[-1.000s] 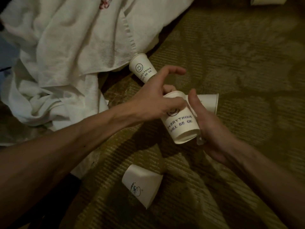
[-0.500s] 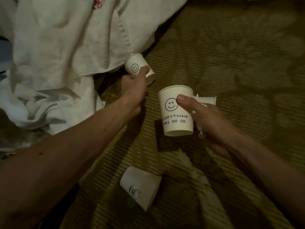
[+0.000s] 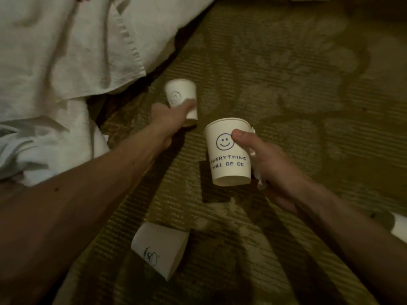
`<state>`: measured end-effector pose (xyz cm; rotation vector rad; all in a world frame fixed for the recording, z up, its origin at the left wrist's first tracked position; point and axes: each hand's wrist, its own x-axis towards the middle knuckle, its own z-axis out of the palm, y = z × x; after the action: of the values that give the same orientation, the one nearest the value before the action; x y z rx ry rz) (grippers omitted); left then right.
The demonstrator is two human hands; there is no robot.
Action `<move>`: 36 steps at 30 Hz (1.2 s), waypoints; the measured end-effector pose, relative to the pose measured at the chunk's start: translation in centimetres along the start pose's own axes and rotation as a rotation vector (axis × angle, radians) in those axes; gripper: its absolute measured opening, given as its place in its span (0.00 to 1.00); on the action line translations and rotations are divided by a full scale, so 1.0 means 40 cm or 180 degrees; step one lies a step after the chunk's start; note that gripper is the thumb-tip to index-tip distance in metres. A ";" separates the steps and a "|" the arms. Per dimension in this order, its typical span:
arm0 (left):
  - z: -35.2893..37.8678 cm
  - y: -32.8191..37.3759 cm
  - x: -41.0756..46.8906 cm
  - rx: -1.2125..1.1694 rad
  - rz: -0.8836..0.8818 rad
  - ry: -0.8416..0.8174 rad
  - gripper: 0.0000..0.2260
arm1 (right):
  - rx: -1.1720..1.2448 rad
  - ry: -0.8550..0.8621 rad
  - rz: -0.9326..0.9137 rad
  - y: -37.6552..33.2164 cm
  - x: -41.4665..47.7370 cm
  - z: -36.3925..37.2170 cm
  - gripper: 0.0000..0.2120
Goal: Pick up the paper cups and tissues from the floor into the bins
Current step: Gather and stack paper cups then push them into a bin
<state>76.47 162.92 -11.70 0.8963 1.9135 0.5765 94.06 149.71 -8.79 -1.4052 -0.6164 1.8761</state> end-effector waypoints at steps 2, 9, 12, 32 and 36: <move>-0.002 -0.053 -0.058 -0.0018 -0.0035 -0.0332 0.17 | 0.0094 0.0022 0.0011 -0.001 0.001 -0.001 0.26; -0.110 -0.137 -0.222 -0.0709 -0.0124 -0.0935 0.17 | 0.0103 -0.0014 -0.0047 0.018 -0.008 0.000 0.18; -0.152 -0.158 -0.307 -0.0841 0.0030 -0.1320 0.21 | -0.0022 0.0042 -0.0049 0.032 -0.023 0.008 0.21; -0.125 0.414 -0.849 0.0739 0.1758 -0.1857 0.28 | 0.0707 0.1081 -0.0169 -0.394 -0.704 -0.122 0.17; -0.237 0.697 -1.086 0.0706 0.1867 -0.2212 0.31 | 0.0889 0.1353 -0.0178 -0.657 -0.999 -0.055 0.20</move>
<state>91.63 146.21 35.69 1.5804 1.0871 0.3138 109.32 135.77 34.42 -1.5153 -0.1739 1.4855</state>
